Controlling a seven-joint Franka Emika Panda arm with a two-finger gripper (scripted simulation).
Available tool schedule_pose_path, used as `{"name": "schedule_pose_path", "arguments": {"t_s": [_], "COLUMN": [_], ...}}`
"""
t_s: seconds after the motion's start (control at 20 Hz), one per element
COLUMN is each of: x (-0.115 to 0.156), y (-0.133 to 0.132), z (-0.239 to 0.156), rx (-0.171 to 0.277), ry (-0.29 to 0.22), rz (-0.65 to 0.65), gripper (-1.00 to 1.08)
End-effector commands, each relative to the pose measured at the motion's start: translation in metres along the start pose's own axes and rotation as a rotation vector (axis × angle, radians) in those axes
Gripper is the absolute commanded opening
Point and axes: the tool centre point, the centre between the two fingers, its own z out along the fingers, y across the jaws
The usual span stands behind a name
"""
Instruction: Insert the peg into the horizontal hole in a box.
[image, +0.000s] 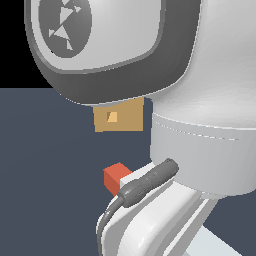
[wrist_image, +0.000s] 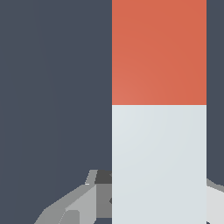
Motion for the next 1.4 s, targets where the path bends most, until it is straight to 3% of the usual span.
{"name": "schedule_pose_path", "arguments": {"t_s": [0.0, 0.75, 1.35], "x": [0.000, 0.013, 0.074], "y": [0.000, -0.001, -0.002], "z": [0.000, -0.002, -0.011], "rx": [0.000, 0.000, 0.000], "ry": [-0.001, 0.000, 0.000], "rz": [0.000, 0.027, 0.150], "gripper": [-1.00, -1.00, -1.00]}}
